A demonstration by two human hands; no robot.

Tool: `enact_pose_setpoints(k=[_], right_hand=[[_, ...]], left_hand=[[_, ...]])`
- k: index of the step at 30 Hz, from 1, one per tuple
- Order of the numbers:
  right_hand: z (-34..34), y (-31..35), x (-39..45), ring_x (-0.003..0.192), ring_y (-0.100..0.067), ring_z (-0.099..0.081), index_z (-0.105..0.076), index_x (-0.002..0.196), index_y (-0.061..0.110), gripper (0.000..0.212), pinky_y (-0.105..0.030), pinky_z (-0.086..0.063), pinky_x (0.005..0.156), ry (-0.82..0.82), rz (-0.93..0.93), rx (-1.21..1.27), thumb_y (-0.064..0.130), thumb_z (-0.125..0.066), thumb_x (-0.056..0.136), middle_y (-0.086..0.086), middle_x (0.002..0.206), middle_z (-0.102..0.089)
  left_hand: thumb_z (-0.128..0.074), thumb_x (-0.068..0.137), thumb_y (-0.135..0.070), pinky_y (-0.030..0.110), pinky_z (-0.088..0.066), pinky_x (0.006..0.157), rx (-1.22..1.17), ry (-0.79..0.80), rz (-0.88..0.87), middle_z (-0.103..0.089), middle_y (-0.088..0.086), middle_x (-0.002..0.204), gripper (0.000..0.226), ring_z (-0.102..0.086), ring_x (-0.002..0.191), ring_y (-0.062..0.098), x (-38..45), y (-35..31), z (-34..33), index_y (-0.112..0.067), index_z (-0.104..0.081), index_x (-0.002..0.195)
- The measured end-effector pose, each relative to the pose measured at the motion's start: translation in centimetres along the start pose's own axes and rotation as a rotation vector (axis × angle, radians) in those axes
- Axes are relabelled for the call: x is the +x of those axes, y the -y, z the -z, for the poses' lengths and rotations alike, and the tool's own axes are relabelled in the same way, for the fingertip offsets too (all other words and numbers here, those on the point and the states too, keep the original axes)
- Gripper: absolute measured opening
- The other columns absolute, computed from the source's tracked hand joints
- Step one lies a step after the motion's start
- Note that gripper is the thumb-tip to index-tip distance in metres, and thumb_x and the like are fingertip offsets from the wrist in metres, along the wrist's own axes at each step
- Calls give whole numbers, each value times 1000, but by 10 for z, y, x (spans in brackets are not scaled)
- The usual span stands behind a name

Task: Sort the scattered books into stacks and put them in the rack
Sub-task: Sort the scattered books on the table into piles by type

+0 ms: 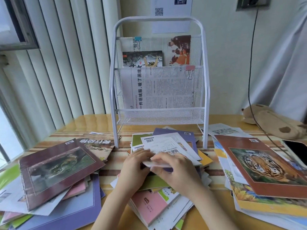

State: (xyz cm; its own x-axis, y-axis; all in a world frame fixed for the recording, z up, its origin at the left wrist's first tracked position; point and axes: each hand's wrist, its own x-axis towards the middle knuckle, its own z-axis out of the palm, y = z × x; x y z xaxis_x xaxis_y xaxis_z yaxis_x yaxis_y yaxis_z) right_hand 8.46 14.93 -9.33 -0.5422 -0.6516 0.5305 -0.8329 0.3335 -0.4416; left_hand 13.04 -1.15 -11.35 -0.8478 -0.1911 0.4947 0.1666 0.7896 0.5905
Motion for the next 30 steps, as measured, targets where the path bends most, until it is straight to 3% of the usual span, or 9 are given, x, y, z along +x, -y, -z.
enact_pose_setpoints(k=[3,6,9,11,14,17,21,28,30], right_hand=[[5,-7,1,101,1,-61,-61,112,31,55,-29,-50,87,-84,-140,152,67,-27,89,17,106,-68],[18,-31,1,110,-15,-58,-52,122,25,33,-34,-46,89,-266,-445,-18,42,-42,95,9,116,-64],[23,-50,-5,73,-16,-58,-45,122,20,32,-29,-40,64,-147,-629,-231,34,-48,93,9,78,-61],[24,-50,-6,63,-14,-54,-50,117,22,29,-30,-39,63,-153,-648,-235,35,-52,91,8,71,-60],[26,-47,-5,78,-21,-61,-54,112,22,25,-32,-47,75,-213,-629,-218,34,-54,89,0,88,-69],[22,-41,-6,70,-22,-58,-53,114,20,26,-30,-39,59,-181,-556,-305,31,-51,91,-3,85,-67],[21,-33,-5,59,-19,-51,-52,114,19,24,-27,-33,53,-205,-523,-349,27,-52,91,-3,77,-64],[24,-26,1,79,-4,-60,-61,90,26,12,-24,-47,64,-541,-606,319,16,-63,84,10,84,-65],[26,-24,5,85,-12,-63,-63,89,31,20,-35,-53,71,-507,-674,554,12,-57,85,10,96,-65]], left_hand=[[-47,75,-22,29,-35,107,19,68,37,-63,-4,124,45,-49,124,12,1,6,-1,-22,-68,115],[-66,78,-26,26,-31,109,10,105,30,-60,-5,129,39,-45,129,11,2,10,-1,-28,-66,117],[-66,80,-28,21,-25,112,12,149,18,-54,-9,135,43,-37,134,7,2,11,-1,-32,-62,122],[-58,80,-36,16,-19,110,38,180,1,-48,-13,140,48,-31,137,4,2,10,-1,-34,-57,127],[-44,72,-58,13,-13,110,98,252,-27,-40,-17,145,66,-23,139,0,0,9,-2,-39,-48,135],[-38,65,-66,12,-11,110,111,262,-47,-37,-17,147,76,-21,137,-4,-1,9,-2,-39,-45,136],[-39,66,-67,13,-12,111,103,242,-55,-38,-17,147,77,-21,136,-6,-1,10,-2,-38,-47,136],[-47,67,-65,11,-12,110,71,234,-82,-34,-19,145,74,-24,140,3,-2,10,2,-41,-41,137],[-52,68,-67,17,-17,112,39,198,-80,-37,-18,145,72,-27,138,0,-2,8,3,-43,-40,136]])
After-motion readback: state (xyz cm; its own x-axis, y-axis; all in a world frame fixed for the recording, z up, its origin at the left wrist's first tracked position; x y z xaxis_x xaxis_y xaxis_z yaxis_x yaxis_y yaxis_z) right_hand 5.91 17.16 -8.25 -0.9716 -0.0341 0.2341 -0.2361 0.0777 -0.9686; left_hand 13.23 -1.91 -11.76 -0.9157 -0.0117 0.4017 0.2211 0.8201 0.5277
